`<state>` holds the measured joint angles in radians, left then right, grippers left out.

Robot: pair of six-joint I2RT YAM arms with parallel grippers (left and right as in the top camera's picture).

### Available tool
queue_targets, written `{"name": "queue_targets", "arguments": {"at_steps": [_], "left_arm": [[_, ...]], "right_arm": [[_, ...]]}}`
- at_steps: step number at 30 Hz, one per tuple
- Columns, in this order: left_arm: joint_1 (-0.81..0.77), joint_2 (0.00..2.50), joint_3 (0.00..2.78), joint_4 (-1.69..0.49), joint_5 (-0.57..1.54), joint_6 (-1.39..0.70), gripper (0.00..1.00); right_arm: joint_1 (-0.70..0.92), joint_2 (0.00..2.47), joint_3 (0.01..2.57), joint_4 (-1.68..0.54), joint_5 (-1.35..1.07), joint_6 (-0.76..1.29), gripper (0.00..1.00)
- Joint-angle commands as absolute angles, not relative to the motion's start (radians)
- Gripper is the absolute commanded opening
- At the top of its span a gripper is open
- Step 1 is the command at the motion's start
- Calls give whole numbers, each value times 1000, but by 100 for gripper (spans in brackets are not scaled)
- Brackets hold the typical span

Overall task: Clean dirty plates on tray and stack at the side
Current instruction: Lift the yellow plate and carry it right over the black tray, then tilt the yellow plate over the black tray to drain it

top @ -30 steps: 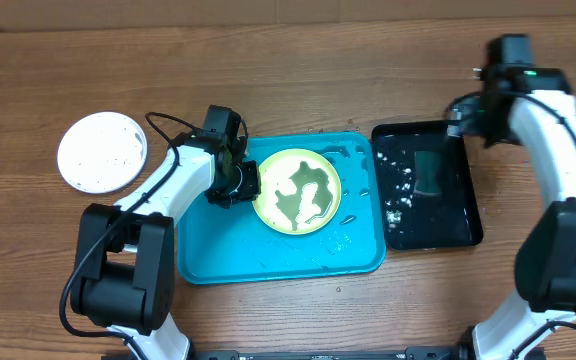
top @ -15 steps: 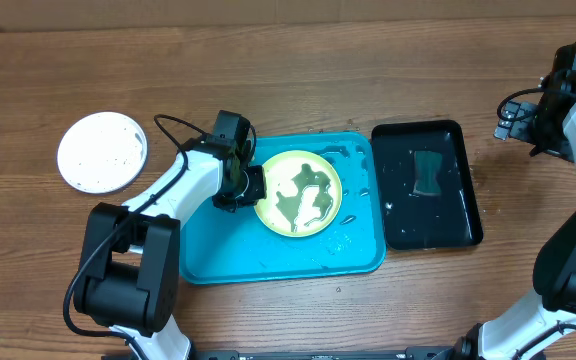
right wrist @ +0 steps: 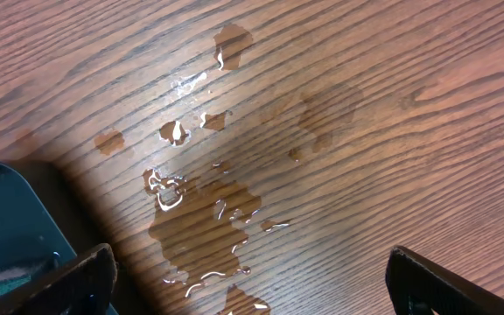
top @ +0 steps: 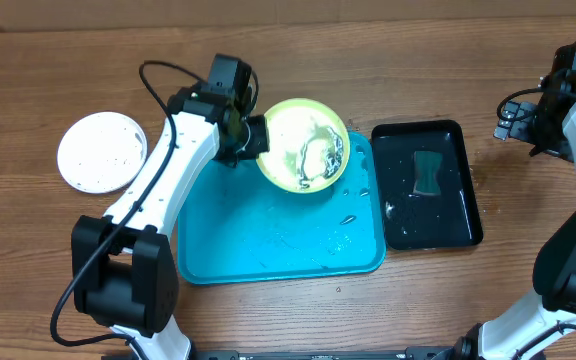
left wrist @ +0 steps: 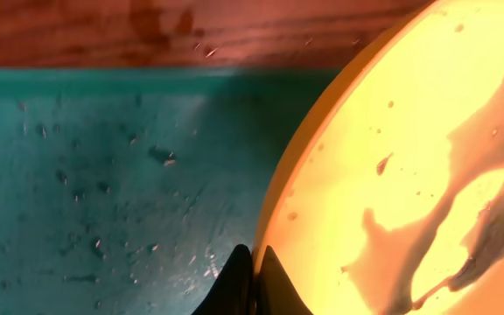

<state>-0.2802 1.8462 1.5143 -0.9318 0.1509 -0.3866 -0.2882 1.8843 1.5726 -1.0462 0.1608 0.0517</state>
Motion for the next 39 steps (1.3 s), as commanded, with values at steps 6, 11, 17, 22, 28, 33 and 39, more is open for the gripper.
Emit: {"name": "queue_targets", "arguments": {"at_steps": [6, 11, 17, 22, 28, 33, 39], "left_arm": [[-443, 1843, 1587, -847, 45, -451, 4], [-529, 1843, 1587, -776, -3, -461, 4], [-631, 1843, 1587, -714, -119, -460, 4], [-707, 1843, 1587, -698, -260, -447, 4], [-799, 1843, 1587, -666, -429, -365, 4], [-907, 1843, 1587, -607, -603, -284, 4], [-1046, 1843, 1587, -497, -907, -101, 4]], "right_arm": [[-292, 1882, 1583, -1041, 164, 55, 100], [-292, 1882, 1583, -1041, 164, 55, 100], [-292, 1882, 1583, -1041, 164, 55, 100], [-292, 1882, 1583, -1041, 164, 55, 100], [-292, 1882, 1583, -1041, 164, 55, 100], [-292, 1882, 1583, -1041, 164, 55, 100], [-292, 1882, 1583, -1041, 164, 55, 100]]}}
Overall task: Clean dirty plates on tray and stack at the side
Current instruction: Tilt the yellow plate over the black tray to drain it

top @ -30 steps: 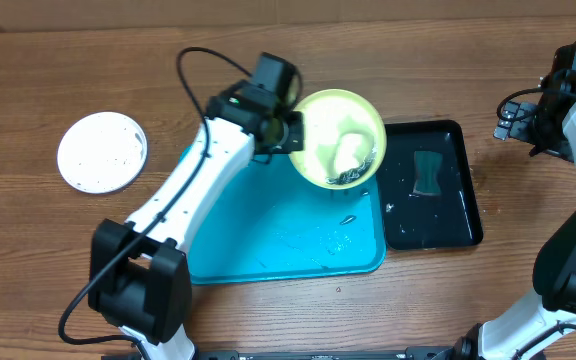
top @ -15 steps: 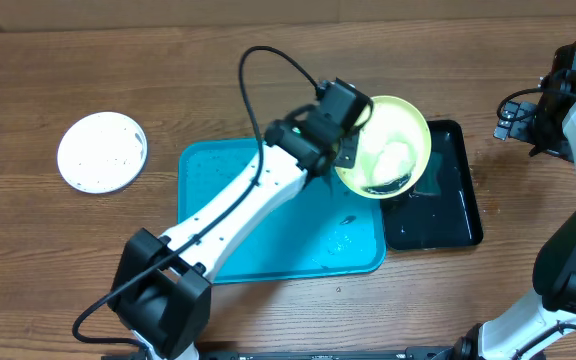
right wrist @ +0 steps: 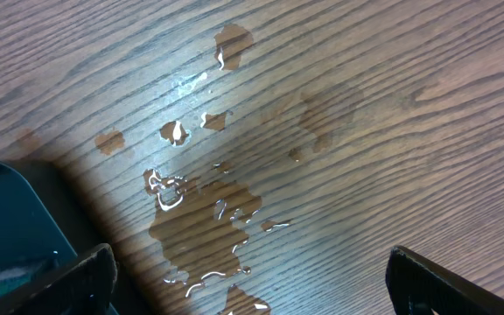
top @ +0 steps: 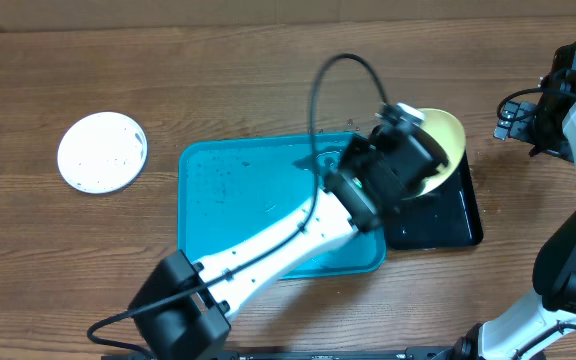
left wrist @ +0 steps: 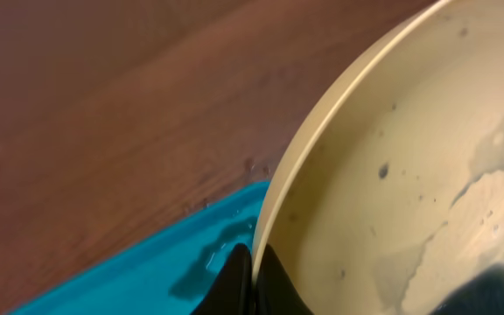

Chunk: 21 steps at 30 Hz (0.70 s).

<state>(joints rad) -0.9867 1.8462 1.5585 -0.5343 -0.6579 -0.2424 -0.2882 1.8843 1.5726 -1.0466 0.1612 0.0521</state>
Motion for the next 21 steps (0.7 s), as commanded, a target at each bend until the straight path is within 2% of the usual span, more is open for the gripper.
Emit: {"name": "queue_targets", "arguments": {"at_steps": [1, 4, 11, 21], "left_arm": [[-1069, 1843, 1587, -473, -957, -61, 4], [-1137, 1843, 1587, -387, -1099, 85, 4], [-1231, 1843, 1587, -233, -1280, 324, 4], [-1283, 1843, 1587, -153, -1342, 396, 4]], "right_arm": [[-292, 1882, 1583, -1041, 164, 55, 100], [-292, 1882, 1583, -1041, 164, 55, 100], [-292, 1882, 1583, -1041, 164, 55, 100], [-292, 1882, 1583, -1041, 164, 55, 100]]}}
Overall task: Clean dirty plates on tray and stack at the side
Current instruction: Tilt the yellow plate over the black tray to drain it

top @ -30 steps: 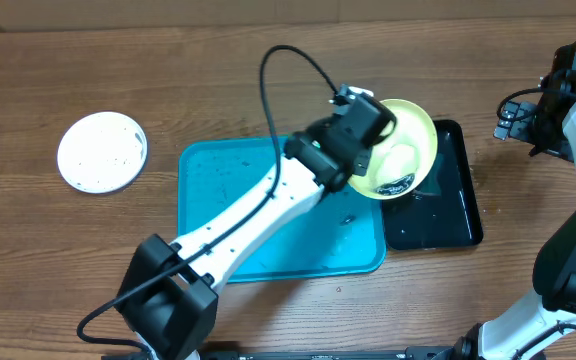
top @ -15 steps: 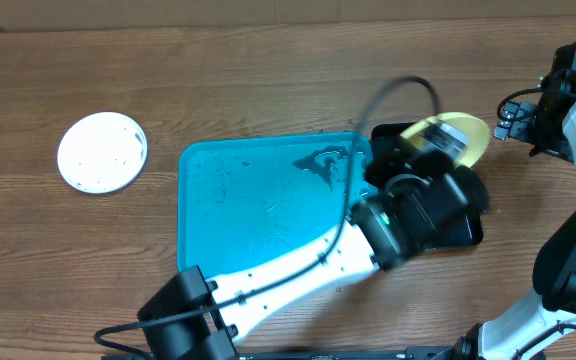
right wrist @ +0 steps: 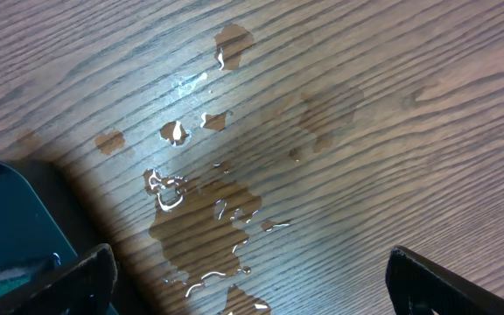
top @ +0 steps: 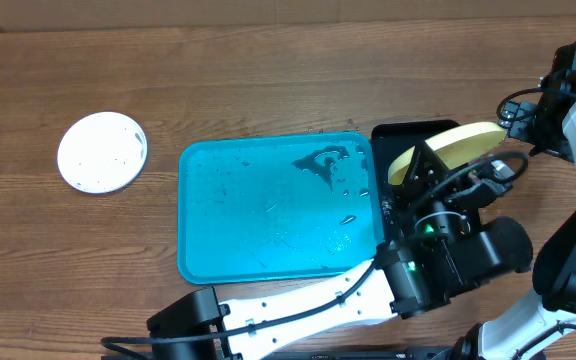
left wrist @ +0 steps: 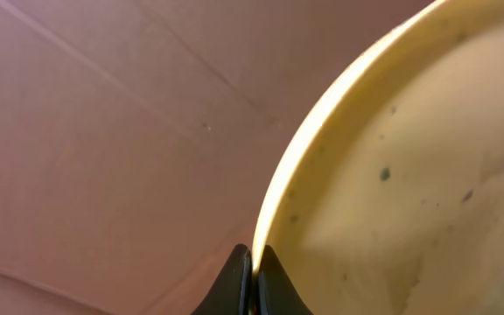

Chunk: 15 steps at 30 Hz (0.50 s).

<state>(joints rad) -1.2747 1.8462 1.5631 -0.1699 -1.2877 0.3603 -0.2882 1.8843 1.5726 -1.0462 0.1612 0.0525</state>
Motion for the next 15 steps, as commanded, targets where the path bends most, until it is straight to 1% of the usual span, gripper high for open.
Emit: {"name": "queue_targets", "arguments": {"at_steps": [1, 10, 12, 15], "left_arm": [[-1283, 1843, 1587, -148, -1342, 392, 4], [-1281, 1843, 1587, -146, -1341, 327, 4], [-1280, 1843, 1586, -163, -1332, 246, 4], [-1270, 1844, 1586, -257, -1253, 82, 4]], "right_arm": [[-292, 1882, 1583, -1041, 164, 55, 100], [-292, 1882, 1583, -1041, 164, 55, 100], [-292, 1882, 1583, -1041, 164, 55, 100], [-292, 1882, 1583, -1041, 164, 55, 100]]}}
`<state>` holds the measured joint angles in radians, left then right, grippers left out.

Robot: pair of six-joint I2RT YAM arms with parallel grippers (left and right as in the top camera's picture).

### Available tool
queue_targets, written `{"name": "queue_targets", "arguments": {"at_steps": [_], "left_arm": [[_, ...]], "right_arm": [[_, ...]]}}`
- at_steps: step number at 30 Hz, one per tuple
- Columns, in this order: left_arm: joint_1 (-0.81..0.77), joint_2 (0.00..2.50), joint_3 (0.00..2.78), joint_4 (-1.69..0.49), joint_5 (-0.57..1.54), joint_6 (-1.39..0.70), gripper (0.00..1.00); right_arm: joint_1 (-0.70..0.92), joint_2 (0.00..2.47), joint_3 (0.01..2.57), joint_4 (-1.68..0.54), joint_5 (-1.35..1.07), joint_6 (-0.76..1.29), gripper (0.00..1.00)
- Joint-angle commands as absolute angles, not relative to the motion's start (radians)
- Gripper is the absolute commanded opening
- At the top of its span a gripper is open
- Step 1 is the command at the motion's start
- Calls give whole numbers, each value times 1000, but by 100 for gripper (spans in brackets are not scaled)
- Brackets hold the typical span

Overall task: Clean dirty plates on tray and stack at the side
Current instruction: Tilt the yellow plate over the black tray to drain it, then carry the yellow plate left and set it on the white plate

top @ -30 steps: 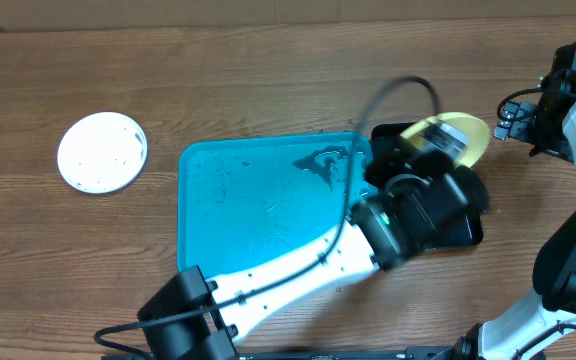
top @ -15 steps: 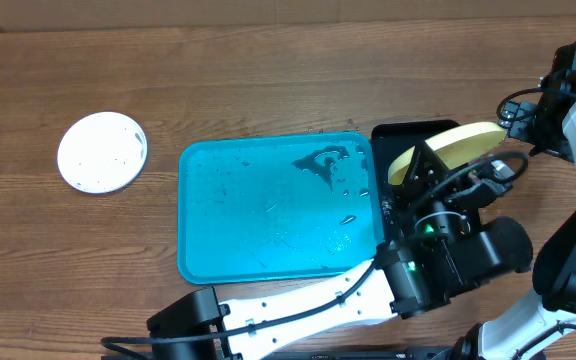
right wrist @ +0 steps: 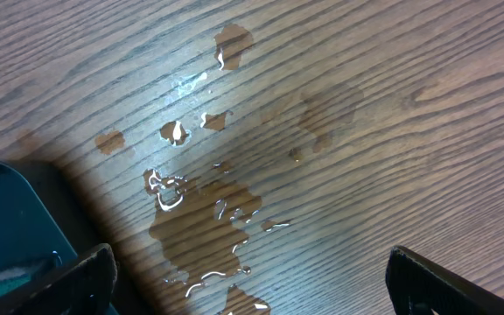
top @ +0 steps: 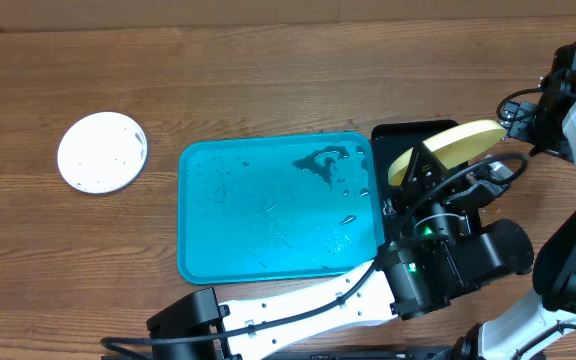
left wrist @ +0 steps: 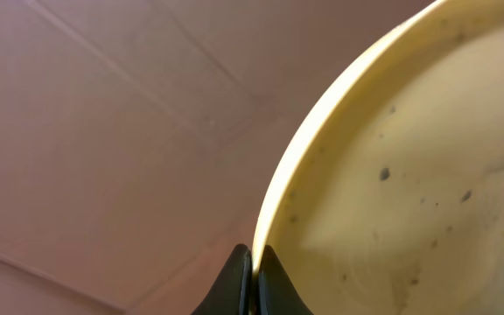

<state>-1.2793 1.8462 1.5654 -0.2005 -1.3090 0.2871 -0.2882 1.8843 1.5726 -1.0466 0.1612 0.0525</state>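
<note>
My left gripper [left wrist: 254, 278] is shut on the rim of a yellow plate [left wrist: 409, 175], wet and speckled with dark crumbs. In the overhead view that yellow plate [top: 448, 143] is tipped on edge, high above the black basin [top: 388, 138]. The blue tray [top: 268, 210] lies wet and holds no plates. A white plate [top: 101, 151] with dark specks lies on the table at the far left. My right gripper [right wrist: 250, 276] hangs open over wet wood beside the basin, at the right edge of the table.
The left arm [top: 438, 265] rises close to the overhead camera and hides most of the black basin. Puddles of water [right wrist: 204, 219] lie on the wooden table by the basin's corner [right wrist: 7, 219].
The yellow plate in my left gripper has shifted only slightly against the background. The right arm has not moved.
My left gripper first held the yellow plate tilted over the blue tray's back edge. Then it held the plate over the black basin. After that the arm stood raised high with the plate on edge above the basin, as it is now. The right gripper stayed open throughout.
</note>
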Motion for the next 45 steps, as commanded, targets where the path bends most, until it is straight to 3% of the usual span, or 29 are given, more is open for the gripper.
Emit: {"name": "queue_targets", "arguments": {"at_steps": [1, 5, 8, 14, 23, 28, 36, 45], "left_arm": [[-1265, 1844, 1585, -308, -1200, 14, 4], [-1214, 1844, 1584, -524, -881, -308, 4], [-1140, 1844, 1571, -600, -607, -438, 4], [-924, 1845, 1566, -646, -170, -456, 4], [-411, 1845, 1566, -754, 463, -487, 4], [-126, 1845, 1566, -866, 457, -486, 4], [282, 1845, 1566, -1018, 258, -468, 4], [544, 1845, 1566, -986, 4, -468, 4]], "right_arm": [[-292, 1882, 1583, -1041, 164, 55, 100], [-292, 1882, 1583, -1041, 164, 55, 100], [-292, 1882, 1583, -1041, 164, 55, 100], [-292, 1882, 1583, -1041, 164, 55, 100], [-292, 1882, 1583, -1041, 164, 55, 100], [-292, 1882, 1583, -1041, 164, 55, 100], [-292, 1882, 1583, -1041, 164, 55, 100], [-292, 1882, 1583, -1041, 164, 55, 100]]}}
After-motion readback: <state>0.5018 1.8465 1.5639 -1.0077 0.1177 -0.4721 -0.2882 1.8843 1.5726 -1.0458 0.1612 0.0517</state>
